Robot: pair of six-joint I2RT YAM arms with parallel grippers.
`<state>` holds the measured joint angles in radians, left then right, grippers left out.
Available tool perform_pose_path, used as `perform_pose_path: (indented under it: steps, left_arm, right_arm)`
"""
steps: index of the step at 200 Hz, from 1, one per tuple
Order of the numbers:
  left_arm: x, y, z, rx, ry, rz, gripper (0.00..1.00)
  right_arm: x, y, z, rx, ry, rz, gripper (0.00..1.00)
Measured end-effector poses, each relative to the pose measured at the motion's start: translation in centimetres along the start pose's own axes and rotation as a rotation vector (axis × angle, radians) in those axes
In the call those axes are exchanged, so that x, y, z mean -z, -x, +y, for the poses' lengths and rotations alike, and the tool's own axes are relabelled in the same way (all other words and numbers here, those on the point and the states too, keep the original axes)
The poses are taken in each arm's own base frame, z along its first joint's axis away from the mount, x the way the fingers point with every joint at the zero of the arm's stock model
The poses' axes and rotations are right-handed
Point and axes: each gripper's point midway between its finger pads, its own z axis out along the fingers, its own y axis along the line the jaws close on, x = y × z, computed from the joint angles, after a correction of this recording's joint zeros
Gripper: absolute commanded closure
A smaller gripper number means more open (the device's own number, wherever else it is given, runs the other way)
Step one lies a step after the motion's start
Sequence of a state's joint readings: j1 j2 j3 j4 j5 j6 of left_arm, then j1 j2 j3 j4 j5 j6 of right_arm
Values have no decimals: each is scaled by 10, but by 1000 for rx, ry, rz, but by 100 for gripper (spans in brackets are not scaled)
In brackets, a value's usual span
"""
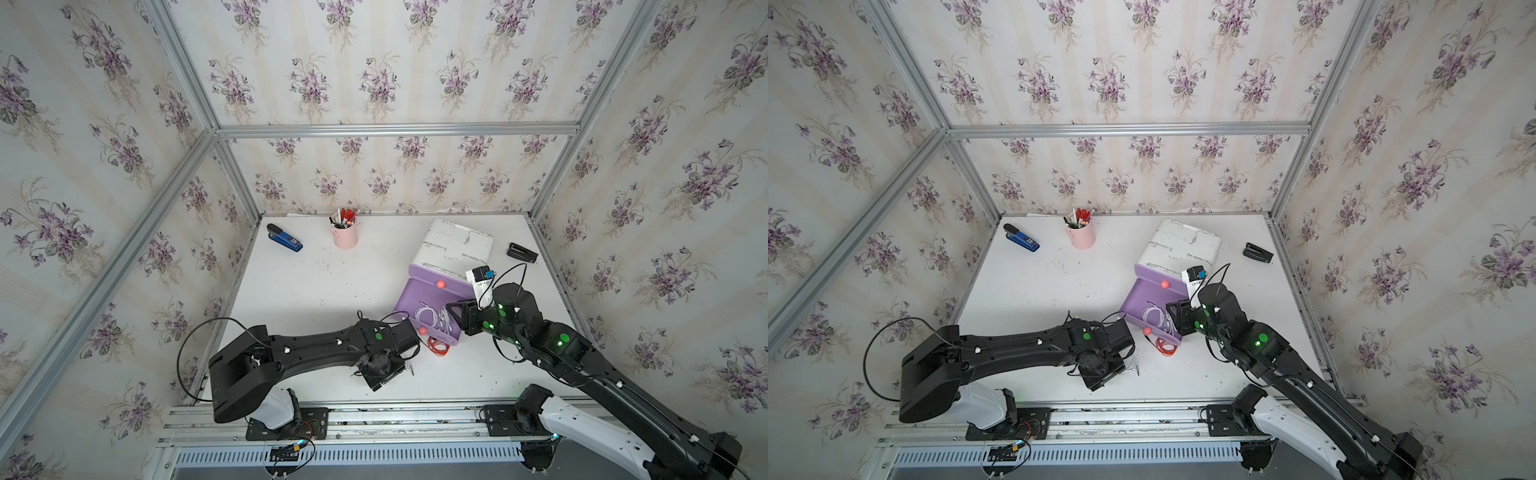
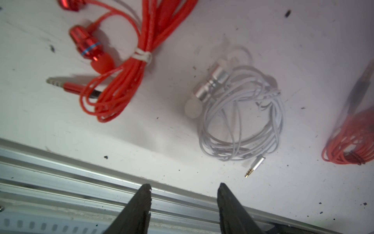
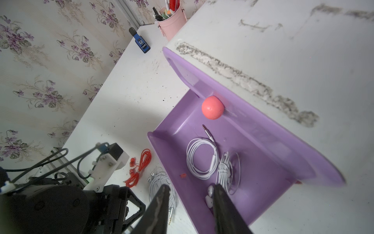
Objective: Place the wired earphones into the drawer by color
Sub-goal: Pick up the wired earphones from the center of the board.
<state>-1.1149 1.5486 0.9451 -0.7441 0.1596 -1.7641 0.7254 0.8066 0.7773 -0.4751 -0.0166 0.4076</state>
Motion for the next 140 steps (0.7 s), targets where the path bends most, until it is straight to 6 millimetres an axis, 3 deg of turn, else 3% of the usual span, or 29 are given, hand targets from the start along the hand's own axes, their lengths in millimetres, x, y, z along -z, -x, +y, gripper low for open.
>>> perform_pose_path:
  steps: [140]
  left_arm:
    - [-20,15,0,66,56,-40,54]
  right_arm:
    - [1,-12,-8,22,-19,12,60]
